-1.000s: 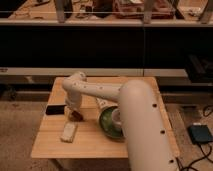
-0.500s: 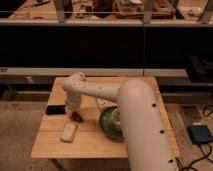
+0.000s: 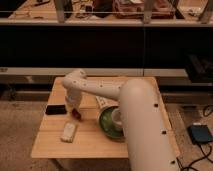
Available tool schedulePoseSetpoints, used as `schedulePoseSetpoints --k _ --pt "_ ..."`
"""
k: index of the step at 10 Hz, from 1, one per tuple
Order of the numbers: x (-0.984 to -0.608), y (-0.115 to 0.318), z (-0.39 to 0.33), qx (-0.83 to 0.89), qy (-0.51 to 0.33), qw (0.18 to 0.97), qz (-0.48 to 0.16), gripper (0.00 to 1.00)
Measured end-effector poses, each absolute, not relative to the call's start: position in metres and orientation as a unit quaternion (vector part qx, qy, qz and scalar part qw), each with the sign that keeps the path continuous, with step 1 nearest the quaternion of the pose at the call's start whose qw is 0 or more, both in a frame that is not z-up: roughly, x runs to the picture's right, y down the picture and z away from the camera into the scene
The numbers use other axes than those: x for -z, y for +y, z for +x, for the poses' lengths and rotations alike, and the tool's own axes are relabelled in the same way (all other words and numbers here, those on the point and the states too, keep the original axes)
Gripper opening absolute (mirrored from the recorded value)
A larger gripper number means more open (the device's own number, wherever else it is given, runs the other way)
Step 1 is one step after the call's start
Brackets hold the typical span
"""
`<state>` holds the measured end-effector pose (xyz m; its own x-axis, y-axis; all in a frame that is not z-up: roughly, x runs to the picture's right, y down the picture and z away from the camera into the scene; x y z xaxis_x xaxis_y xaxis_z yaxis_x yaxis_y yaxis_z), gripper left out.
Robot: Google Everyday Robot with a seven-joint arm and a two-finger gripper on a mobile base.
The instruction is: Place the pepper on the white sponge
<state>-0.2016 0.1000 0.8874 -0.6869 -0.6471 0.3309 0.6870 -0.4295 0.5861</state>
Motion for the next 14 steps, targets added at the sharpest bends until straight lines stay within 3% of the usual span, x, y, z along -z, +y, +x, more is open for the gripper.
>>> schedulePoseSetpoints --k 4,9,14 --pt "-0.840 0.073 -0.216 0.852 -0.361 0.379 0.024 0.33" --pt "-0.784 0.110 -0.214 0.863 -0.391 0.313 0.060 0.33" --pt "-0.778 0.148 -0.217 0.876 -0.392 0.268 0.081 0.33"
